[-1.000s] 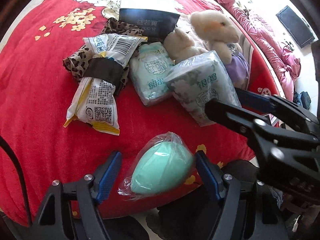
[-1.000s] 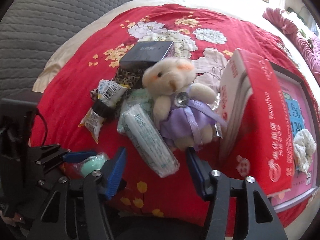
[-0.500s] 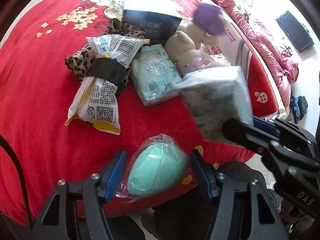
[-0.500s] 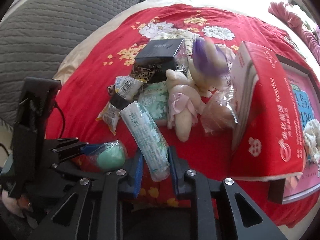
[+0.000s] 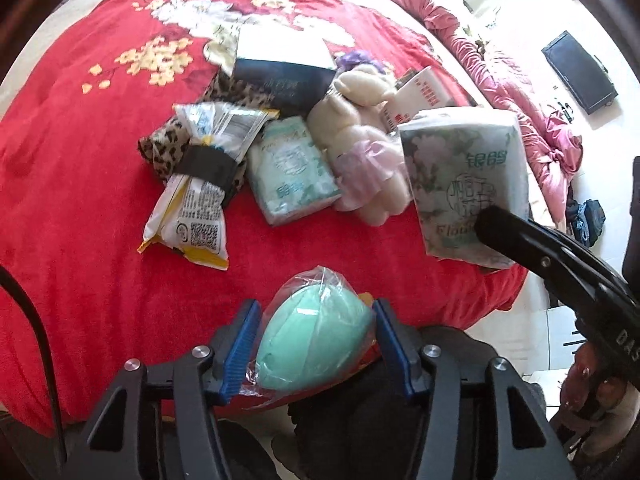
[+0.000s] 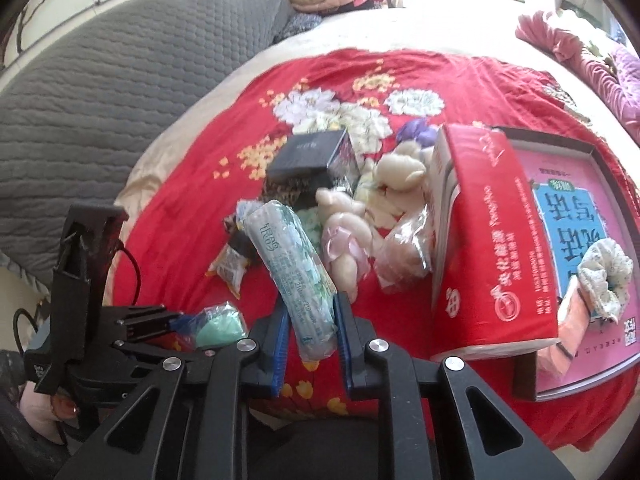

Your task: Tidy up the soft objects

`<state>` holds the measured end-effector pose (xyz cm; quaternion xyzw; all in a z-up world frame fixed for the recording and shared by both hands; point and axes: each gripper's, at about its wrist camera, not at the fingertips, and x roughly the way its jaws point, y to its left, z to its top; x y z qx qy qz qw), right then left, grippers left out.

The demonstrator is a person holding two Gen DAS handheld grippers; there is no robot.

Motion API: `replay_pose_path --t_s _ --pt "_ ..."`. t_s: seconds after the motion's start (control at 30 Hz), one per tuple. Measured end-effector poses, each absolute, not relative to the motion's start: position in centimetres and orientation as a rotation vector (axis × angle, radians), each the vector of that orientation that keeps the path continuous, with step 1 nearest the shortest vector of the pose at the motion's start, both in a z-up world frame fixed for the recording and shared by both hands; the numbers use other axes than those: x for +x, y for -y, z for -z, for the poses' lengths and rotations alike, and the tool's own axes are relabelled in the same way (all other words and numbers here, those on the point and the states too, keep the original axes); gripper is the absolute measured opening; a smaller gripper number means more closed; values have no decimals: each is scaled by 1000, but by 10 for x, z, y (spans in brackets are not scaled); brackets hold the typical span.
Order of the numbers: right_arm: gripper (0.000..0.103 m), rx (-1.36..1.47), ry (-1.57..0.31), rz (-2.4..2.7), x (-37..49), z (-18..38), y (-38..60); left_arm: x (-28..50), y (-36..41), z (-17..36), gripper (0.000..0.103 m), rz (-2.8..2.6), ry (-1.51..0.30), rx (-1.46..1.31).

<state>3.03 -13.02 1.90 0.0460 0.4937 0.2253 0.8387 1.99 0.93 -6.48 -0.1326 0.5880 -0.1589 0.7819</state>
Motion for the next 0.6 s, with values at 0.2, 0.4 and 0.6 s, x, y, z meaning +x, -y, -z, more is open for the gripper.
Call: replay_pose_path --t_s 0.2,0.4,0.6 --pt "21 130 -1011 -466 27 -31 139 16 -2 45 57 336 -1234 -260" --pt "21 153 -978 -463 23 -41 146 12 6 23 57 324 -1192 -225" --pt "21 167 -944 -443 18 -53 157 11 17 1 57 318 -1148 -196"
